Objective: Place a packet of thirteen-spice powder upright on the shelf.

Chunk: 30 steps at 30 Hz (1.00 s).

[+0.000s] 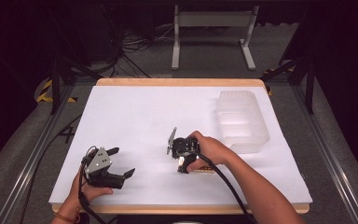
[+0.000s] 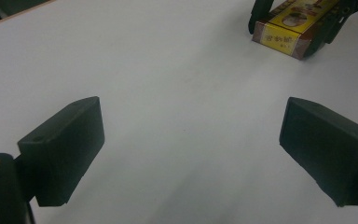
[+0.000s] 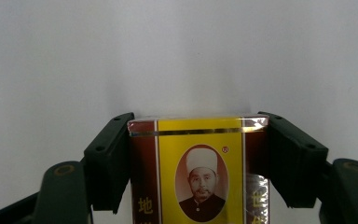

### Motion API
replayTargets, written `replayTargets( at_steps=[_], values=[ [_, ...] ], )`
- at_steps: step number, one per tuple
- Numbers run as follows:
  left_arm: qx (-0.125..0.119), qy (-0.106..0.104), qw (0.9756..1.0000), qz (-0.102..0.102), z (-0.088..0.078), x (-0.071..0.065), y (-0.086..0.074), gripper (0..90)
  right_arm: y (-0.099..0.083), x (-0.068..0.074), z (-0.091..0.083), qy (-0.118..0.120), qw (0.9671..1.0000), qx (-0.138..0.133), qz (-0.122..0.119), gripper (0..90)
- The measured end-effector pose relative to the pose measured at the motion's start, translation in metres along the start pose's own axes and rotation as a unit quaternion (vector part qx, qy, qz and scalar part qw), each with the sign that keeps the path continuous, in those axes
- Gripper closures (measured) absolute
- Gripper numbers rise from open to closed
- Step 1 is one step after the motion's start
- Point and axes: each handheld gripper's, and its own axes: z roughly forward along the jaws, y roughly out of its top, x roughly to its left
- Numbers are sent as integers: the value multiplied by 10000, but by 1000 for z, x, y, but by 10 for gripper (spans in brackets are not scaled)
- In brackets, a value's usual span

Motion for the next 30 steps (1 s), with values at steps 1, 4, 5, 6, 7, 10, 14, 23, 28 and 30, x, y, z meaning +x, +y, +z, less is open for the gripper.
replayTargets(
  at_steps=[1, 4, 5, 6, 7, 10, 14, 23, 28, 30],
  values=[
    [-2, 3, 10000, -9, 0, 0, 0, 71, 0, -1, 0, 9, 10000, 18, -16, 315],
    [2, 9, 10000, -15, -1, 1, 0, 71, -1, -1, -2, -34, 10000, -26, 56, 318],
    [1, 15, 10000, -31, -1, 1, 0, 71, -1, -2, -3, -49, 10000, -51, 41, 318],
    [-5, 15, 10000, -32, -1, 1, -1, 71, -2, -1, -4, -41, 9999, -96, 90, 318],
    [-5, 15, 10000, -32, -1, 1, -1, 71, -3, -1, -6, -67, 9998, -142, 114, 319],
    [6, 18, 10000, -32, 0, 1, -1, 71, -7, -1, -14, -127, 9994, -279, 151, 319],
    [11, 40, 10000, -41, 0, 1, -1, 71, -15, 2, -26, -230, 9980, -530, 263, 320],
    [22, 19, 10000, -41, 0, 0, 0, 71, -41, 5, -52, -525, 9879, -1293, 670, 322],
    [5, 20, 10000, -74, 0, 1, 0, 71, -53, 7, -64, -806, 9775, -1714, 927, 323],
    [5, 21, 10000, -69, 0, 0, 0, 71, -56, 9, -68, -895, 9738, -1831, 1005, 323]
  ],
)
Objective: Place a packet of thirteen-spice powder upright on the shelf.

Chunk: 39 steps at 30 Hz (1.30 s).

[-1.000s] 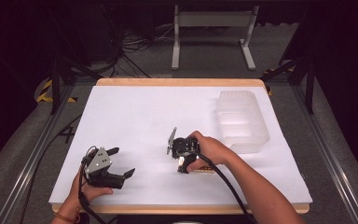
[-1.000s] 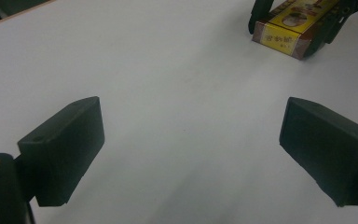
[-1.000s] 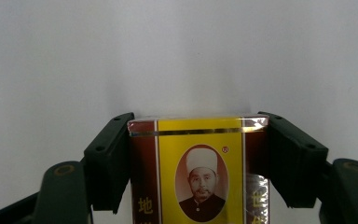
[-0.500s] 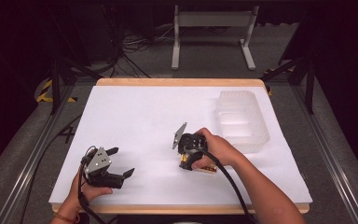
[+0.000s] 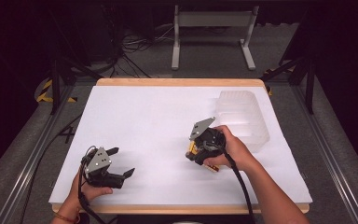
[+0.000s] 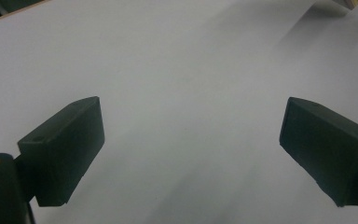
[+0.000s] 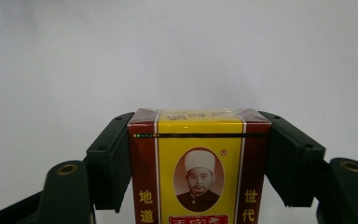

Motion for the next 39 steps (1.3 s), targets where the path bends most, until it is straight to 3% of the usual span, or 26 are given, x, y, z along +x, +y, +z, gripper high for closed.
replayTargets(
  at_steps=[9, 17, 23, 29, 33, 34, 36, 38, 39],
  values=[
    [21, -16, 10000, -1, 1, 0, 0, 71, -3, -2, -14, -397, 9978, -452, 261, 323],
    [37, -28, 10000, -17, 2, 0, 0, 71, -2, -6, -26, -719, 9931, -840, 399, 323],
    [16, -25, 10000, -32, 1, 1, 0, 71, -1, -12, -40, -1030, 9835, -1348, 637, 324],
    [31, -30, 10000, -33, 1, 1, -1, 71, -2, -18, -54, -1323, 9703, -1832, 861, 324],
    [10, -28, 10000, -43, 1, 2, -1, 71, -5, -24, -61, -1525, 9612, -2043, 1049, 324],
    [10, -28, 10000, -43, 1, 2, -1, 71, -5, -24, -61, -1525, 9612, -2043, 1049, 324],
    [9, -39, 10000, -64, 0, 2, -1, 71, -11, -31, -66, -1671, 9551, -2122, 1219, 324],
    [5, -33, 10000, -55, 0, 2, -1, 72, -12, -33, -67, -1707, 9537, -2134, 1256, 324],
    [2, -36, 10000, -55, 0, 2, -1, 72, -17, -39, -69, -1804, 9485, -2199, 1396, 324]
  ],
)
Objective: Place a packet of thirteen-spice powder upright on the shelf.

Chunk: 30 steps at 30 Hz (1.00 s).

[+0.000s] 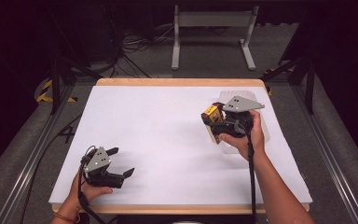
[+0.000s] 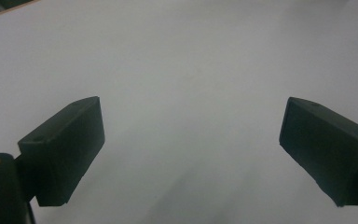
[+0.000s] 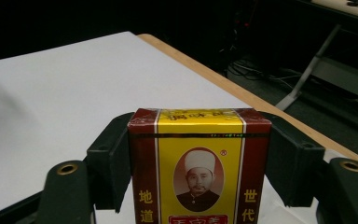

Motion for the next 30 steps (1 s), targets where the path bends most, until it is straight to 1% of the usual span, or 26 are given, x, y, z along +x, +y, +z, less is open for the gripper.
replayTargets(
  at_steps=[4, 5, 7, 9, 10, 14, 15, 16, 17, 18, 19, 21, 22, 24, 28, 30],
  values=[
    [4, -10, 10000, -8, 0, 0, 0, 72, -6, -13, -5, -223, 9993, -91, 285, 324],
    [3, -4, 10000, -13, 0, 0, 0, 72, -7, -15, -6, -284, 9990, -96, 330, 324],
    [4, -9, 10000, -14, 0, 0, 0, 72, -10, -20, -8, -499, 9980, -114, 373, 324],
    [-3, -13, 10000, -12, 1, 0, 0, 72, -15, -26, -12, -620, 9968, -147, 477, 324],
    [17, -14, 10000, -20, 1, 0, 0, 72, -17, -28, -14, -689, 9958, -199, 577, 324],
    [8, -16, 10000, -3, 1, -1, 0, 73, -26, -41, -19, -1034, 9917, -217, 738, 324],
    [8, -16, 10000, -3, 1, -1, 0, 73, -26, -41, -19, -1034, 9917, -217, 738, 324],
    [10, -22, 10000, 0, 0, -1, 0, 73, -32, -47, -20, -1078, 9902, -209, 864, 324],
    [10, -22, 10000, 0, 0, -1, 0, 74, -34, -48, -21, -1126, 9893, -218, 905, 324],
    [16, -25, 10000, -11, 1, -1, 0, 74, -34, -48, -21, -1126, 9893, -218, 905, 324],
    [1, -23, 10000, -12, 1, 0, 0, 74, -40, -51, -22, -1221, 9880, -174, 933, 324],
    [19, -17, 10000, -17, 1, 0, 0, 74, -43, -52, -23, -1228, 9877, -175, 947, 324],
    [19, -9, 10000, -11, 1, 0, 0, 74, -47, -55, -26, -1277, 9861, -217, 1045, 323],
    [21, -10, 10000, 6, 1, -1, 0, 74, -49, -57, -29, -1266, 9852, -260, 1126, 324],
    [18, -1, 10000, -7, 0, 0, -1, 74, -49, -53, -37, -1394, 9846, -277, 1020, 323],
    [11, -15, 10000, 13, 0, 0, -1, 74, -47, -52, -42, -1426, 9838, -325, 1033, 323]
  ],
)
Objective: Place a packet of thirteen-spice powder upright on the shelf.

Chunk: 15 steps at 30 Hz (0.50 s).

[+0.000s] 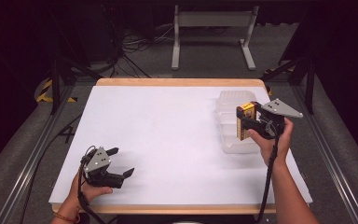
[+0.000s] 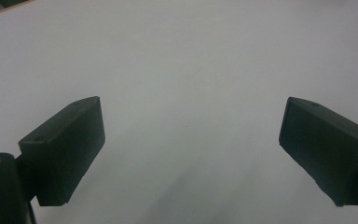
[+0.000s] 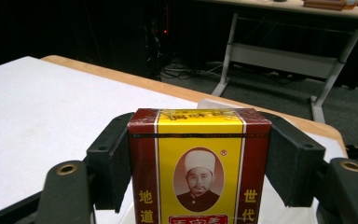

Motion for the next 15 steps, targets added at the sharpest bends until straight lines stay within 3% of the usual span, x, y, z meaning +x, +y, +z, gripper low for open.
replayTargets(
  at_steps=[3, 9, 15],
  values=[
    [10, 3, 10000, 7, 0, -1, 0, 74, 0, -1, -3, -63, 10000, 15, 11, 323],
    [-20, 18, 10000, 5, -2, 0, 1, 74, -5, -5, -8, -65, 9995, 141, 273, 322],
    [-10, 30, 10000, 27, -2, -1, 1, 74, -4, 5, -13, -370, 9989, 260, 142, 321]
  ],
)
